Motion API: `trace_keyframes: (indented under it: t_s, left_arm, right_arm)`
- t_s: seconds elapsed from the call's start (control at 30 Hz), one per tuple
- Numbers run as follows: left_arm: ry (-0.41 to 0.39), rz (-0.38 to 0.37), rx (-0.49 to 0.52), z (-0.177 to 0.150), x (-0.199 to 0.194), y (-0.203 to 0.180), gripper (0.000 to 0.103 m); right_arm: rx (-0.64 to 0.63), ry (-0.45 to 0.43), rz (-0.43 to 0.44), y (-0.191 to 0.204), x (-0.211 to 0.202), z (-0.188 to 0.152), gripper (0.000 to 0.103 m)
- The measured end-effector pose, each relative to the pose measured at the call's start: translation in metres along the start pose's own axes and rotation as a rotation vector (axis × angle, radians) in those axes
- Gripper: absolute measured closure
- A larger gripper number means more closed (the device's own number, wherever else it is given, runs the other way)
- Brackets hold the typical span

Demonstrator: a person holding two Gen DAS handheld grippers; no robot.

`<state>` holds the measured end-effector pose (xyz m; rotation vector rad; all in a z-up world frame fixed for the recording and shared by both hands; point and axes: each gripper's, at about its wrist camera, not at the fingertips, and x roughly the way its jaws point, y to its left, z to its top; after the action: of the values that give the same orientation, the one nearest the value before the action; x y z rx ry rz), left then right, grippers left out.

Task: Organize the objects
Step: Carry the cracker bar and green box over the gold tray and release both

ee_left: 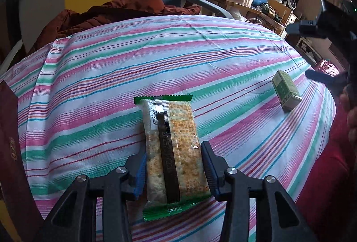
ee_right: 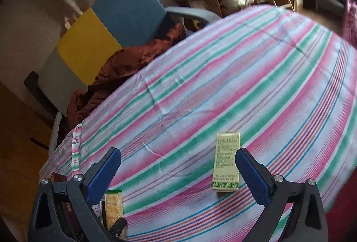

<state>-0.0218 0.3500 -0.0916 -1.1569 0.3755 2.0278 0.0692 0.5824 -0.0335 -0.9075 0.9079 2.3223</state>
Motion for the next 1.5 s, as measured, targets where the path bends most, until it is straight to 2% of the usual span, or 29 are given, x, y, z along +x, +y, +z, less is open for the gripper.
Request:
trace_keyframes:
  t_s: [0.07,0.2,0.37,0.5,0.6,0.77,1.0,1.3,1.47,1.5]
  left_arm:
    - [-0.014,0.002,0.022,-0.001,0.001,-0.003,0.056]
    - [-0.039,-0.007,0.038,-0.006,0.002,-0.002,0.056]
    - [-0.045,-0.047,0.017,-0.007,0.001,0.005,0.056]
    - [-0.052,-0.069,0.006,-0.007,0.001,0.008,0.056]
    - [-0.045,-0.086,-0.004,-0.005,0.002,0.010,0.056]
    - [-0.032,-0.107,-0.026,-0.004,0.002,0.013,0.056]
    - [-0.025,-0.117,-0.035,-0.004,0.002,0.015,0.056]
    - [-0.025,-0.130,-0.053,-0.003,0.003,0.018,0.056]
    - [-0.026,-0.139,-0.064,-0.003,0.003,0.020,0.056]
    - [-0.026,-0.140,-0.065,-0.003,0.003,0.020,0.056]
  right_arm:
    - [-0.052,-0.047,0.003,0.011,-0.004,0.000,0.000]
    - [-0.160,0.049,0.008,0.030,0.003,-0.009,0.000]
    - [-0.430,0.164,0.024,0.045,-0.010,-0.001,0.000]
    - [-0.770,0.244,-0.087,0.046,-0.019,-0.001,0.000]
    - [-0.881,0.341,-0.136,0.026,-0.010,-0.006,0.000]
    - [-0.956,0.430,-0.205,0.001,0.019,-0.012,0.000]
    - [-1.081,0.500,-0.249,0.003,0.053,-0.014,0.000]
    - [-1.089,0.587,-0.263,0.000,0.089,-0.003,0.000]
    - [-1.113,0.597,-0.235,0.003,0.092,-0.002,0.014]
    - [-1.110,0.590,-0.232,0.004,0.090,-0.001,0.022]
